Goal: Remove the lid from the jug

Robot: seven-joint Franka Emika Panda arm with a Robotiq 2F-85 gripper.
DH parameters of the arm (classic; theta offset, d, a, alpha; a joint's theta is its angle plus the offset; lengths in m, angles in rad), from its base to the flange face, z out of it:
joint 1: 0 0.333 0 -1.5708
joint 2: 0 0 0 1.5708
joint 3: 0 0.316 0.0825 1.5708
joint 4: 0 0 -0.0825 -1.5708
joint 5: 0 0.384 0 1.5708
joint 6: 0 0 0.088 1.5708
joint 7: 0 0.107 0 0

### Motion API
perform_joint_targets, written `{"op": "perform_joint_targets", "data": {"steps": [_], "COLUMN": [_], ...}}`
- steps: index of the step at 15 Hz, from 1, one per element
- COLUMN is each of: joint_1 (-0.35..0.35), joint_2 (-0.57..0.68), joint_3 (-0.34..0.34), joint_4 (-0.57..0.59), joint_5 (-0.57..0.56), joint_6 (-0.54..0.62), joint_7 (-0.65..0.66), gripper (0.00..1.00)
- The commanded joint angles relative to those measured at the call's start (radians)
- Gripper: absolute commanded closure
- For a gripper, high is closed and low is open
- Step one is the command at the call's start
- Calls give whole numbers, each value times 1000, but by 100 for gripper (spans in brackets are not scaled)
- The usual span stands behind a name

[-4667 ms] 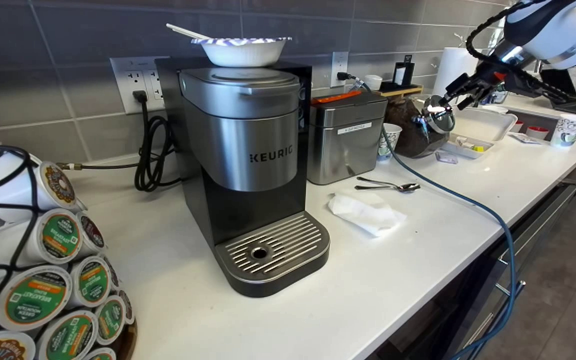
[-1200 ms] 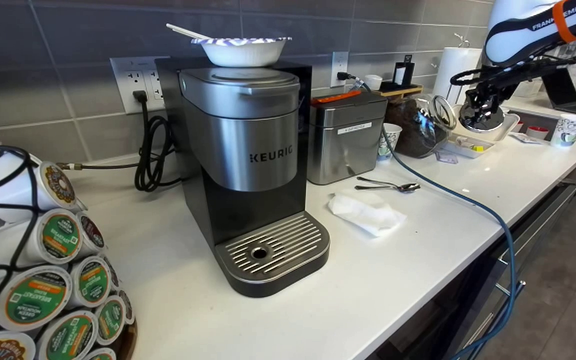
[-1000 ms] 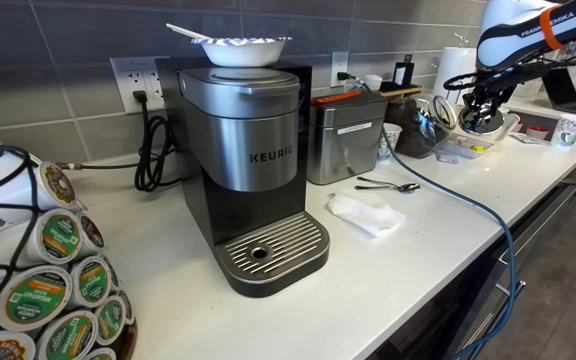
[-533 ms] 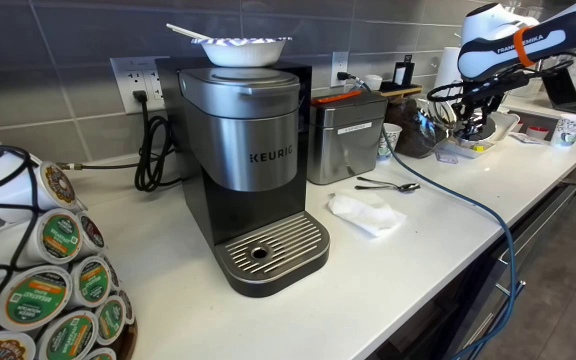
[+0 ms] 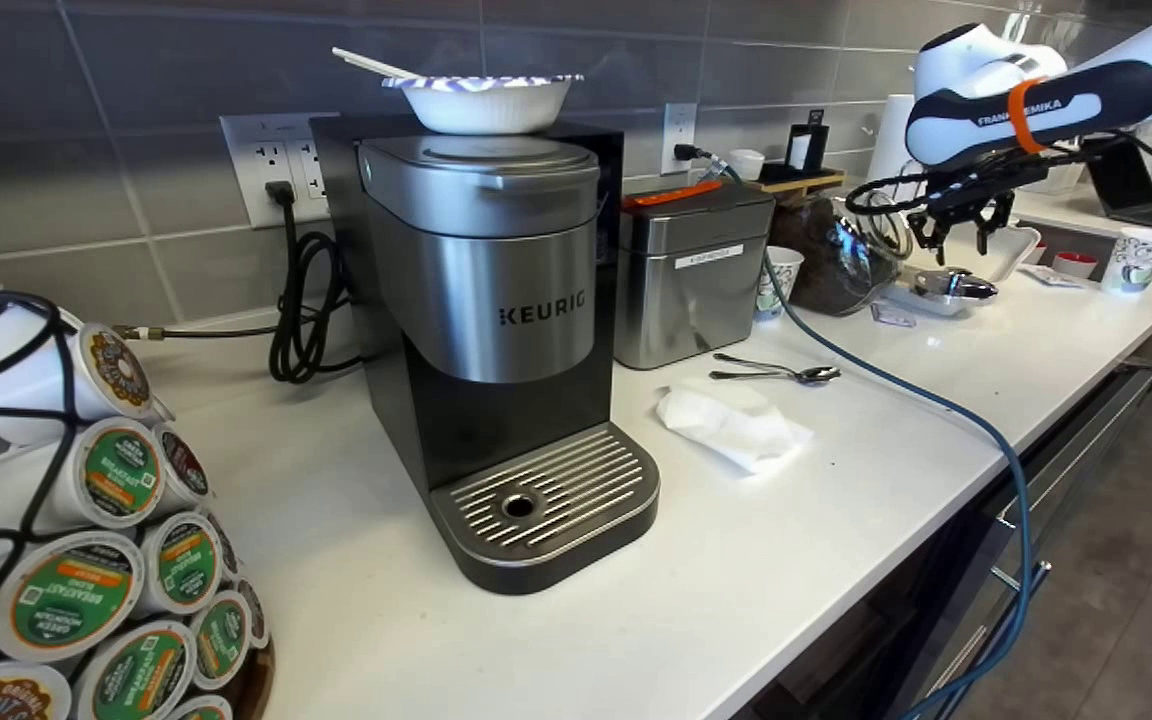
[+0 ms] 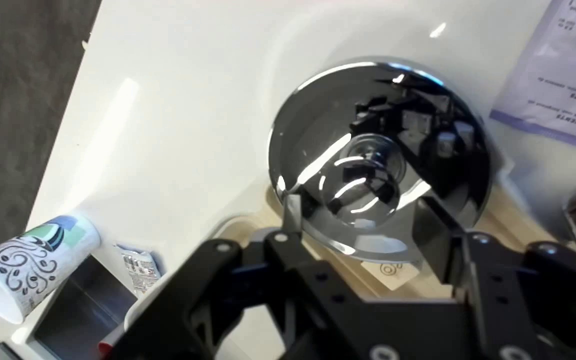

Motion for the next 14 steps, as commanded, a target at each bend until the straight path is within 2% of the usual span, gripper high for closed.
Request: {"op": "perform_joint_targets", "data": {"steps": [1,3,7,10,14], "joint_1": [-21,-27,-41,-67,-118], "joint_2": [64,47,-57,-165,-314], "joint_3": [7,10,46,101,169], "joint_4": [108,106,42,-38,-204], "joint_5": [28,28,53,109,202], "joint_6": [-27,-15,25,69,88], "joint_7": [49,51,-23,-149,-322], "gripper": [6,0,0,0,0]}}
